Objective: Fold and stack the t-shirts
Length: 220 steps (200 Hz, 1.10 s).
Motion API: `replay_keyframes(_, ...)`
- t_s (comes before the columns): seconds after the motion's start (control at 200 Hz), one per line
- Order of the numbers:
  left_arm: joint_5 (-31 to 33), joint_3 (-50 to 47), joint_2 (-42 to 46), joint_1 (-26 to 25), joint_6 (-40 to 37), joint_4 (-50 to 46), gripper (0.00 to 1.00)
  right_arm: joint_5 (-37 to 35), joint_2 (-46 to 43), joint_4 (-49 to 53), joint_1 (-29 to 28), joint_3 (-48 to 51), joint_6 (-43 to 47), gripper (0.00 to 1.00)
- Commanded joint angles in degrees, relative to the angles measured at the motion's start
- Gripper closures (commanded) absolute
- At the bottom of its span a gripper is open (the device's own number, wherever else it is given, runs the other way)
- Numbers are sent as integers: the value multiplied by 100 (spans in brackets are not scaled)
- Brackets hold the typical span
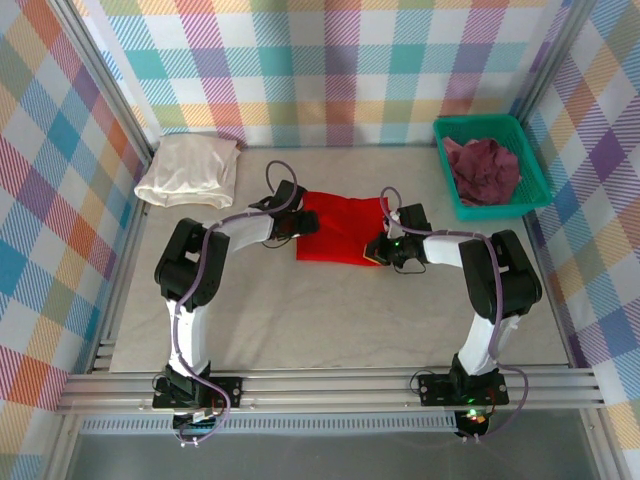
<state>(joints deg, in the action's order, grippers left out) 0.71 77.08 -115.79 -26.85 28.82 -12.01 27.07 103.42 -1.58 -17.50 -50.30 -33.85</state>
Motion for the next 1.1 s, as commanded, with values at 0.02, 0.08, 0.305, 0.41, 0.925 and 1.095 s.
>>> replay_keyframes(0.02,17,377,-214,-13,-43,-236,29,-67,29,479,9,7,89,100)
replay_keyframes(0.08,-111,613,-444,-27,-140,-335,29,-44,38,475,11,-14,89,100)
replay_keyframes(0.305,-207,1024,-901,-165,-210,-345,32,-25,73,457,18,-50,102,100)
replay_keyframes(0.41,-202,1033,-961,-280,-180,-306,38,-44,99,449,9,-28,124,100)
replay_keyframes(0.925,-496,448,-171,-365,99,345,100,133,-182,747,20,-304,191,100)
replay_keyframes(1.095,103,234,204,31,-376,-66,100,165,-1127,1064,26,-467,349,90)
